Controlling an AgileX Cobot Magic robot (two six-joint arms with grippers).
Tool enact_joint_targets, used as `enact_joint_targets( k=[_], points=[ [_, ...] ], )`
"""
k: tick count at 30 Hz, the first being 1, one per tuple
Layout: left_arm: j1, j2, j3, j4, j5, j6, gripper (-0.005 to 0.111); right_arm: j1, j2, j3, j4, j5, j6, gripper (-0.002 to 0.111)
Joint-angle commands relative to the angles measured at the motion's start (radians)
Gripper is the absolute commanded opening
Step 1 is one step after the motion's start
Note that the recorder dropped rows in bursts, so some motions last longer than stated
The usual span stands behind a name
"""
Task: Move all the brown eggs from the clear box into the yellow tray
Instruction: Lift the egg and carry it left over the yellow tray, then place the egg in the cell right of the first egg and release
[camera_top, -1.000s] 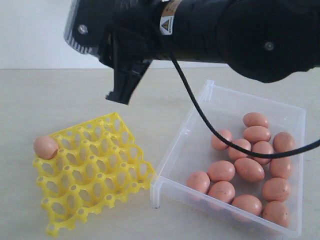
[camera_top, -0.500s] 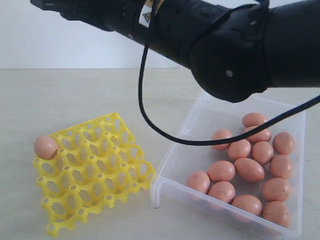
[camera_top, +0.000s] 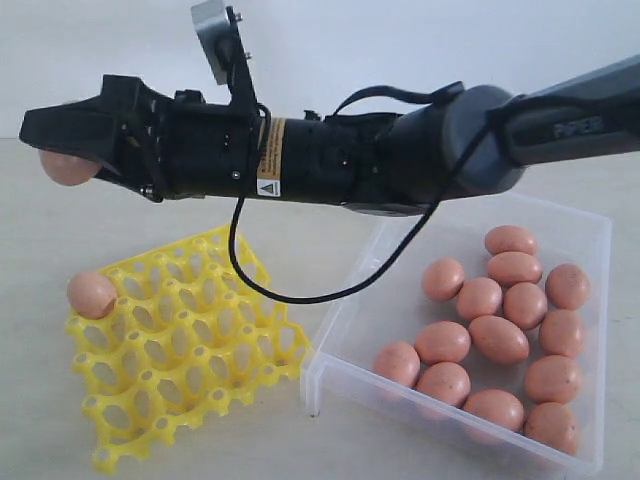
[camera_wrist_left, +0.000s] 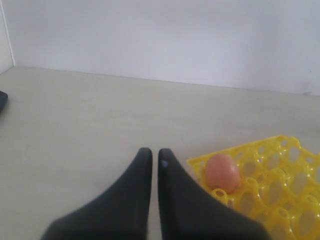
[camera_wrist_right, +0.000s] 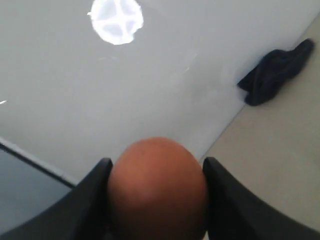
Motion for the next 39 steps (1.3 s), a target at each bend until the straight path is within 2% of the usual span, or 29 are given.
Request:
enact_joint_targets(
  k=[1, 5, 7, 13, 17, 23, 30, 36, 38, 39],
  points=[
    [0.003, -0.003, 0.003, 0.002, -0.006, 0.0, 0.004, -0.01, 0.094, -0.112, -0.051, -0.11, 0.043, 0.0],
    [0.003, -0.003, 0.003, 0.002, -0.006, 0.0, 0.004, 0.014, 0.122, -0.167, -0.141, 0.058, -0.009, 0.0],
    [0.003, -0.003, 0.003, 0.002, -0.006, 0.0, 0.004, 0.031, 0.124, -0.177, -0.196, 0.217, -0.076, 0.0],
    [0.003, -0.003, 0.003, 0.002, -0.006, 0.0, 0.004, 0.09, 0.131, -0.177, -0.212, 0.533, -0.3, 0.0],
    [0.003, -0.003, 0.003, 0.002, -0.006, 0.0, 0.004, 0.113, 0.161, -0.177, -0.209, 0.593, -0.446, 0.0],
    [0.003, -0.003, 0.003, 0.002, -0.006, 0.0, 0.004, 0.116, 0.194, -0.177, -0.138, 0.729, -0.506, 0.0],
    [0.003, -0.003, 0.003, 0.002, -0.006, 0.0, 0.004, 0.116, 0.262, -0.21, -0.126, 0.658, -0.571, 0.0],
    [0.003, -0.003, 0.003, 0.002, -0.006, 0.0, 0.004, 0.116, 0.27, -0.231, -0.115, 0.735, -0.593, 0.0],
    [0.003, -0.003, 0.003, 0.002, -0.006, 0.0, 0.004, 0.116, 0.27, -0.231, -0.115, 0.743, -0.593, 0.005],
    [0.003, -0.003, 0.003, 0.002, -0.006, 0.0, 0.004, 0.116, 0.27, -0.231, -0.115, 0.743, -0.593, 0.012]
  ],
)
